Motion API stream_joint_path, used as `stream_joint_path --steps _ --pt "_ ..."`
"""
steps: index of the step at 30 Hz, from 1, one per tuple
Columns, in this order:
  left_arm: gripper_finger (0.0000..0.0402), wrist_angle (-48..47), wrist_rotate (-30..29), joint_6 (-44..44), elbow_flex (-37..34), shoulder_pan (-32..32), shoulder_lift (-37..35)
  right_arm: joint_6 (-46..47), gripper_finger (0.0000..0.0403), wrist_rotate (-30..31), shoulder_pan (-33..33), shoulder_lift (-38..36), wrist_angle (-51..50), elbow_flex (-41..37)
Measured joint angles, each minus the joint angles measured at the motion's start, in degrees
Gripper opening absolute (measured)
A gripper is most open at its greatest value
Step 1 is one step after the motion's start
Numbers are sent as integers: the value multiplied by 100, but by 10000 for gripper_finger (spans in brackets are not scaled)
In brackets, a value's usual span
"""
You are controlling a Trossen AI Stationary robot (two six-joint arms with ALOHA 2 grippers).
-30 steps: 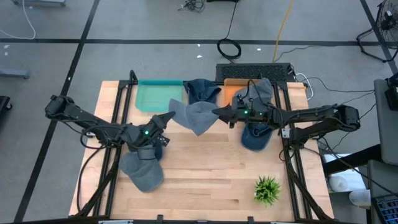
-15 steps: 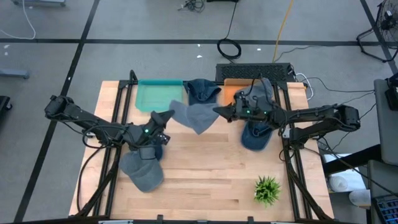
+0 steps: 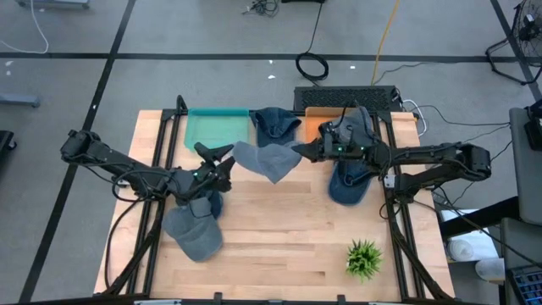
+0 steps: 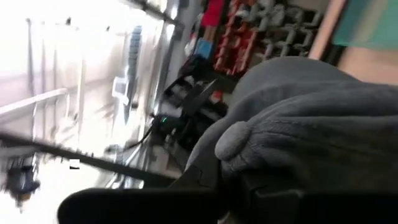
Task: Pick & Place hat
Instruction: Put the top gray cap into the orange bin
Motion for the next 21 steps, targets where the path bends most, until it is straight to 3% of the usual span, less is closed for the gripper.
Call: stream_joint_path --steps 9,21 --pt "299 -15 -173 -1298 0 5 0 -711 0 -989 -588 -487 -47 0" --pt "335 -968 -258 -3118 0 9 0 -1650 0 -2060 -1562 -1320 -665 0"
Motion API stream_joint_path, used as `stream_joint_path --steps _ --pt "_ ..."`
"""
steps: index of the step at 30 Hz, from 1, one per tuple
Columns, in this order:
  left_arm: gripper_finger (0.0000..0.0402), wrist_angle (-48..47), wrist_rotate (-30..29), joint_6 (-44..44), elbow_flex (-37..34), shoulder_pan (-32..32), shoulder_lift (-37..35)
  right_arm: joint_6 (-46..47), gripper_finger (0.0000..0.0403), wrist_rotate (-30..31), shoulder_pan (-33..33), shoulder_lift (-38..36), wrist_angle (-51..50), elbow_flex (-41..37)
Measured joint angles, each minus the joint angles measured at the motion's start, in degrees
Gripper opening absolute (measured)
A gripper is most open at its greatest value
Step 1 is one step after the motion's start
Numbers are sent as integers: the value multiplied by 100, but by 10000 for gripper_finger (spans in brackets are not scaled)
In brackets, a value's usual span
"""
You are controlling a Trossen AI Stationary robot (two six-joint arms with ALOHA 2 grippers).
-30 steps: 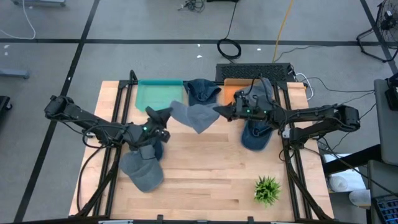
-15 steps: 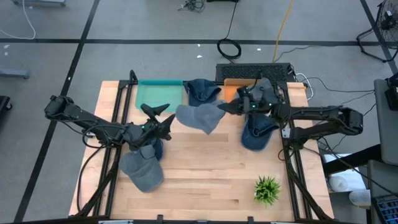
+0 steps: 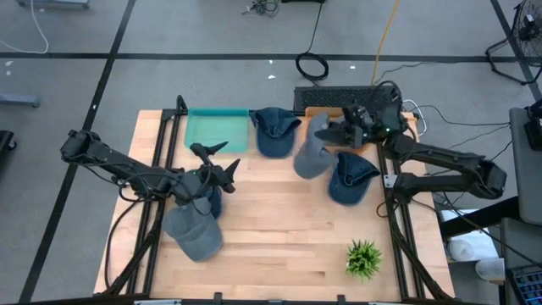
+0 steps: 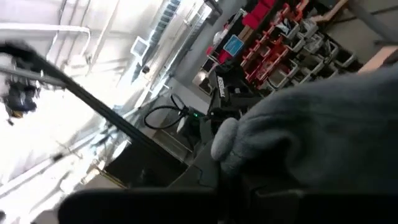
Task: Pick & Place hat
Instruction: Put the top gray cap into the orange bin
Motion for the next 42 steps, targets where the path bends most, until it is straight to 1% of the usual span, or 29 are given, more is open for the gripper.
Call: stream_joint_path --steps 2,7,12,17,22,24,29,34,38,42 --pt "335 -53 1 -127 0 0 0 -315 0 -122 -185 -96 -115 0" --pt "336 -65 4 -273 0 0 0 -920 0 -133 -697 -202 -391 0" --pt "336 -64 4 -397 0 0 0 -1464 0 -135 -1053 -210 -390 6" --pt "336 -62 7 -476 0 0 0 -2363 0 -128 -1097 -225 -429 185" --pt "335 -67 8 -578 0 0 0 -3469 0 -79 -1082 -257 -1223 552" --pt "336 -84 11 -592 0 0 0 -3997 0 185 -1063 -283 -1668 714" --pt "335 -88 58 -547 0 0 0 -5511 0 1119 -1045 -281 -3187 1168" --pt "336 -88 63 -525 0 0 0 -6809 0 2094 -1042 -285 -4131 1431" --pt "336 -88 64 -521 0 0 0 -7753 0 2297 -1042 -281 -4359 1446" --pt "335 -88 65 -496 0 0 0 -8321 0 2357 -972 -281 -4511 1447"
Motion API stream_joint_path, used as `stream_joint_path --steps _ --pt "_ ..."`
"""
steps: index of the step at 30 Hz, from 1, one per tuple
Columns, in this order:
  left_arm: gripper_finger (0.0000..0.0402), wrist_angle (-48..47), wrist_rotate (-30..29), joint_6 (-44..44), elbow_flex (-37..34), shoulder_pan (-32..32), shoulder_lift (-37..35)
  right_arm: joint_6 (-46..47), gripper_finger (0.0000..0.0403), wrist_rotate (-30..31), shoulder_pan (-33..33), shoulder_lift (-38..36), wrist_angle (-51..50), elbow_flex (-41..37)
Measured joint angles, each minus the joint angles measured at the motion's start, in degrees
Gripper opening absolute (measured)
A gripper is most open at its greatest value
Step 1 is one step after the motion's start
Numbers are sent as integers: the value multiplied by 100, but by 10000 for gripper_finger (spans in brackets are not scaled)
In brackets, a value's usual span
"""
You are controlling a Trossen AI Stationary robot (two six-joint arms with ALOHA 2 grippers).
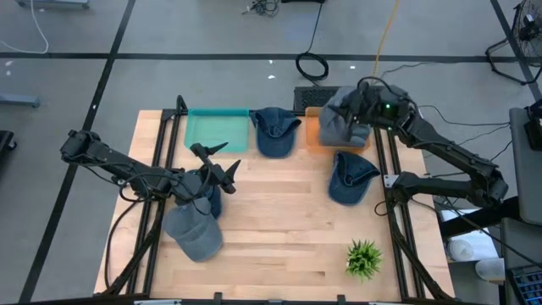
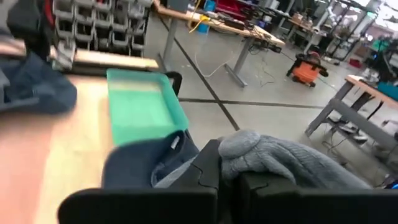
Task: Pick & Place hat
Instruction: Put the top gray cap into the orange bin
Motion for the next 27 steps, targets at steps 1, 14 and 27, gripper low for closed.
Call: stream_joint_path --steps 1,14,27 --pt "335 0 -2 19 0 0 0 -139 0 130 51 0 -59 0" --pt "336 28 0 225 0 0 0 -1929 0 1774 767 2 -667 0" --pt "335 11 24 264 0 39 0 -2681 0 1904 1033 320 -533 0"
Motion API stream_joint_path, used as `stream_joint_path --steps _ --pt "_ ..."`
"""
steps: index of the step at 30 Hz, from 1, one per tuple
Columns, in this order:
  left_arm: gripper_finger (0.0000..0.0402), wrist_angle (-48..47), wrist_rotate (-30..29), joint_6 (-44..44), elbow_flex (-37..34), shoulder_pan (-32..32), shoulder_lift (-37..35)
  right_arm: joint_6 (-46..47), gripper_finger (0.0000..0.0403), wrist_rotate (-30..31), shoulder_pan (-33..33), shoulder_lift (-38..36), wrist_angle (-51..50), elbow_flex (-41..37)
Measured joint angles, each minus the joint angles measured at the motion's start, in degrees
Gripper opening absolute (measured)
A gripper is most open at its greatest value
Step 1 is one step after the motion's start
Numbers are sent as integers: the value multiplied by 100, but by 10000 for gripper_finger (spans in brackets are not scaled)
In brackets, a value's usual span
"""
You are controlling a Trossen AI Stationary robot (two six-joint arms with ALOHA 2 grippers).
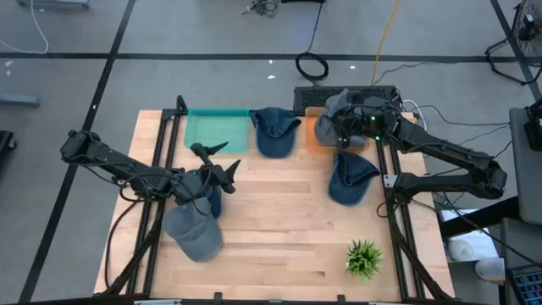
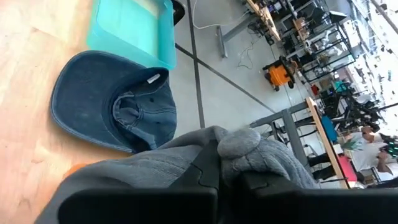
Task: Pick & Place hat
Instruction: Put the top gray cap into the orange bin
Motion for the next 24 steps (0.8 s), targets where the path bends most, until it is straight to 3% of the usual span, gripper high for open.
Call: stream_joint_path --steps 7,13,24 --pt "335 0 90 -146 -2 127 0 -522 0 1052 133 523 432 0" --pt "335 -13 90 -137 -2 144 0 -1156 0 1026 133 645 464 0" --pt "335 -22 86 -88 -2 144 0 -1193 0 1007 -27 650 457 0"
